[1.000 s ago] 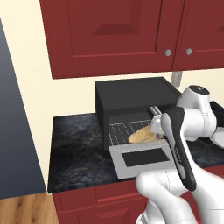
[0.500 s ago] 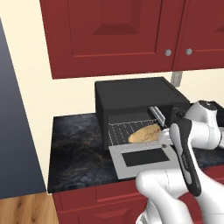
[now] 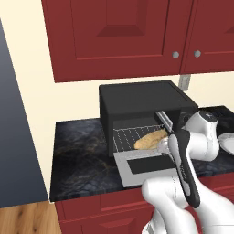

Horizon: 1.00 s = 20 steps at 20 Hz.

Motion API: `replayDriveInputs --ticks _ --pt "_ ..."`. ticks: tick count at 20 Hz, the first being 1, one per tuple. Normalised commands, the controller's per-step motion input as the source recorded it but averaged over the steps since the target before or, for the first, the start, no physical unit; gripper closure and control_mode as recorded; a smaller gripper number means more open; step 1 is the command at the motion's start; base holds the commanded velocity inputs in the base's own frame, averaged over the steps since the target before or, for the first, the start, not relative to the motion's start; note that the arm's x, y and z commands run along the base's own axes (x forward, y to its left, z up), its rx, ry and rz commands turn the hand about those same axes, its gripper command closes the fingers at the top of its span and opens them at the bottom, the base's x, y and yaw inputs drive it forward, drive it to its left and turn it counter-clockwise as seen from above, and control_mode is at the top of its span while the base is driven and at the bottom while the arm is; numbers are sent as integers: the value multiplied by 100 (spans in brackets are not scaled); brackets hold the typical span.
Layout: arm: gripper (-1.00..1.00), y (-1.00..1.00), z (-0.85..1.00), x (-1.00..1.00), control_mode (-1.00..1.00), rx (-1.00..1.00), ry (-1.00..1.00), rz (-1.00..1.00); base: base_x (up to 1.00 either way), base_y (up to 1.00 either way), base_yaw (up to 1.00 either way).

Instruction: Pull the toaster oven rack outwards. Pick up the baguette from the plate and place it on the toaster oven rack. Close the toaster oven door fully and set the temperature to the lowest setting.

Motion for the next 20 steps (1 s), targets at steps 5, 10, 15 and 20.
replayDriveInputs --ticks 5,10,15,20 --pt "-100 0 -9 5 -100 -10 1 0 0 0 0" --pt "-100 1 -12 12 -100 -5 0 0 0 0 0" --pt "-100 1 -27 8 -100 0 0 0 0 0 0" --pt "-100 0 -16 13 -100 0 0 0 0 0 0"
